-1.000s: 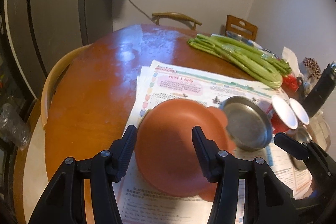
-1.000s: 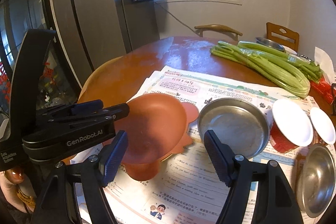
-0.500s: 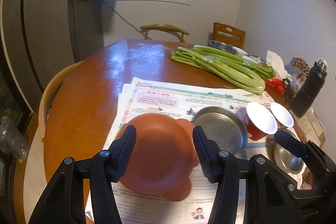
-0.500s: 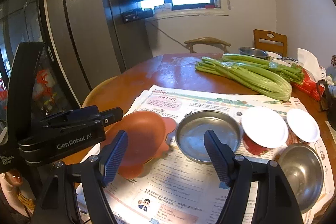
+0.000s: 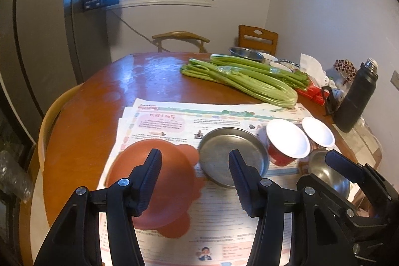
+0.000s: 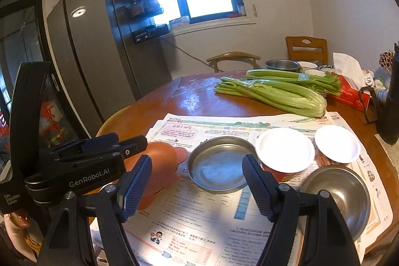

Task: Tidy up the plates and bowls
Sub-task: 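Open the left tool and withdraw from the orange plate, then move the left tool to the shallow steel plate and grasp its rim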

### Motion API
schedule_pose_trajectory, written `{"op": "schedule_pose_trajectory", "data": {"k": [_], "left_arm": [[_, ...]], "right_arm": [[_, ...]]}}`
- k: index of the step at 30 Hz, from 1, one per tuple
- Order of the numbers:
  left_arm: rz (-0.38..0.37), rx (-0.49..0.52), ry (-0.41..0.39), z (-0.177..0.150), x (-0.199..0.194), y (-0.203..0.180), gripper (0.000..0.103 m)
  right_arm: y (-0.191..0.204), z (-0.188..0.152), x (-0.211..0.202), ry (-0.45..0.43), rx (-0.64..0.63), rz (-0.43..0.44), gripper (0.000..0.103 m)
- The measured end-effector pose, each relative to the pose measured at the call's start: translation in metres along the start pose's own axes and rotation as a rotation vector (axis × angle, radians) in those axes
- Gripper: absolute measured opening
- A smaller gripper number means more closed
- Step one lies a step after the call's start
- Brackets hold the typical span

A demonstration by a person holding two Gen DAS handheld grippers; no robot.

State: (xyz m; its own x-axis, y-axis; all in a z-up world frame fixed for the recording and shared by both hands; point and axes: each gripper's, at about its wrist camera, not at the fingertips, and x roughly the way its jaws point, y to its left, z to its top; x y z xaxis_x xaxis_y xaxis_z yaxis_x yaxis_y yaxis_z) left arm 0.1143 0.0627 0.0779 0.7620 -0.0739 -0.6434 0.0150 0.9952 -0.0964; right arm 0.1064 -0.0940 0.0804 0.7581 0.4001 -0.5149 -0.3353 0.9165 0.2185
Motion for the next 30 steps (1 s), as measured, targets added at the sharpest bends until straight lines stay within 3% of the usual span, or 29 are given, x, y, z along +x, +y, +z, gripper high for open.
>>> {"op": "schedule_pose_trajectory", "data": {"k": [20, 30], "left_arm": [[-0.009, 0.083, 0.023, 0.002, 0.006, -0.05, 0.058], [-0.043, 0.086, 0.06, 0.006, 0.036, -0.051, 0.058]], "right_arm": [[-0.039, -0.003, -0.021, -0.029, 0.085, -0.013, 0.075], [-0.055, -0.008, -0.008, 0.011, 0.13, -0.033, 0.075]]}}
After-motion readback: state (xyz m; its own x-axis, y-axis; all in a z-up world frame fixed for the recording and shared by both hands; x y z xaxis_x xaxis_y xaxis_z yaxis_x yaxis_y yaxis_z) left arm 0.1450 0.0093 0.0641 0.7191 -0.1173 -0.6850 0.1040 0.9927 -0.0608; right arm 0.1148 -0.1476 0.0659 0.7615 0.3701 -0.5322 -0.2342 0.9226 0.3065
